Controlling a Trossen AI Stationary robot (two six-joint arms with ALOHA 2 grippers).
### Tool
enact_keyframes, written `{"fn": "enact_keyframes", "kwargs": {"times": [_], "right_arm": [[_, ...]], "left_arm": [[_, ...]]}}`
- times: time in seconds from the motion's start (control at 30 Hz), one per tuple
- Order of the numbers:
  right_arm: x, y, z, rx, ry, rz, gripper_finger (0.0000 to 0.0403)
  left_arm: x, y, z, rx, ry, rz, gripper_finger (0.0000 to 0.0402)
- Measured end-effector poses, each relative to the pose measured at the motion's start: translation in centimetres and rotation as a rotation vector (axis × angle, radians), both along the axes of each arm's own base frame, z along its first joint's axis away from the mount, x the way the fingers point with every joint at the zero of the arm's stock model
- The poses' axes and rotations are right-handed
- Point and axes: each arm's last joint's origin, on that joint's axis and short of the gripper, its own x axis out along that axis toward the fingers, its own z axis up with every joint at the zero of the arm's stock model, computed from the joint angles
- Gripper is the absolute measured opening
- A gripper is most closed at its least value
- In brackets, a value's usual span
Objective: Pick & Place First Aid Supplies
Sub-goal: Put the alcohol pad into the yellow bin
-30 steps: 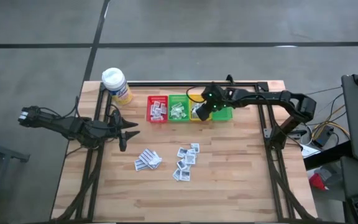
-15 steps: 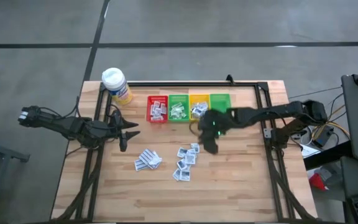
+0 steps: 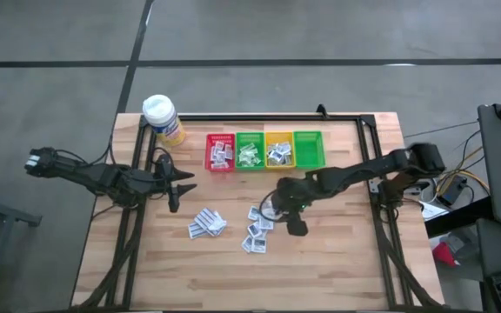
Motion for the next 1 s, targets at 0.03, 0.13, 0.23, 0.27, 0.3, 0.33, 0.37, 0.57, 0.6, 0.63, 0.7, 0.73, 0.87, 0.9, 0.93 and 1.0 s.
{"fn": "enact_keyframes", "kwargs": {"times": [0.03,0.13,0.23,0.27,0.3,0.33,0.37,0.57,0.6,0.63,0.7,0.73,0.87,0.9,0.93,1.0], "right_arm": [[0.3,0.1,-0.2,-0.008,0.002,0.014,0.0121],[1.4,0.7,-0.4,-0.07,0.002,0.083,0.0121],[2.4,1.5,-0.9,-0.176,0.071,0.151,0.0121],[2.7,1.6,-1.2,-0.214,0.109,0.161,0.0121],[3.0,1.8,-1.5,-0.24,0.139,0.167,0.0121],[3.3,1.9,-1.7,-0.257,0.162,0.177,0.0121],[3.6,2.1,-2.0,-0.265,0.181,0.193,0.0121],[5.1,3.8,-2.8,-0.302,0.193,0.244,0.0121],[5.4,4.0,-2.8,-0.301,0.19,0.247,0.0121],[5.6,4.2,-2.7,-0.301,0.187,0.248,0.0121],[5.8,4.5,-2.7,-0.299,0.185,0.243,0.0121],[5.9,4.7,-2.7,-0.296,0.187,0.24,0.0121],[5.8,5.3,-2.9,-0.276,0.2,0.218,0.0121],[5.7,5.3,-3.0,-0.271,0.205,0.207,0.0121],[5.7,5.4,-3.0,-0.268,0.21,0.197,0.0121],[5.6,5.6,-3.1,-0.269,0.212,0.193,0.0121]], "left_arm": [[0.0,0.0,0.0,0.0,0.001,0.0,0.0172],[0.0,0.0,0.0,-0.002,0.0,0.001,0.0172],[0.0,0.0,0.0,-0.005,-0.001,0.002,0.0172],[0.0,0.0,0.0,-0.005,-0.001,0.002,0.0172],[0.0,0.0,0.0,-0.005,-0.001,0.002,0.0172],[0.0,0.0,0.0,-0.005,0.0,0.002,0.0172],[0.0,0.0,0.0,-0.005,0.0,0.002,0.0172],[0.1,0.0,-0.1,-0.004,0.004,0.002,0.0172],[0.1,0.0,-0.1,-0.003,0.005,0.002,0.0172],[0.1,0.0,-0.1,-0.003,0.006,0.002,0.0172],[0.2,0.0,-0.1,-0.002,0.009,0.002,0.0172],[0.2,0.0,-0.1,-0.002,0.009,0.002,0.0172],[0.2,-0.1,-0.2,-0.001,0.014,0.002,0.0172],[0.2,-0.1,-0.2,-0.001,0.015,0.002,0.0172],[0.3,-0.1,-0.2,-0.001,0.016,0.002,0.0172],[0.3,-0.1,-0.2,0.0,0.02,0.002,0.0172]]}}
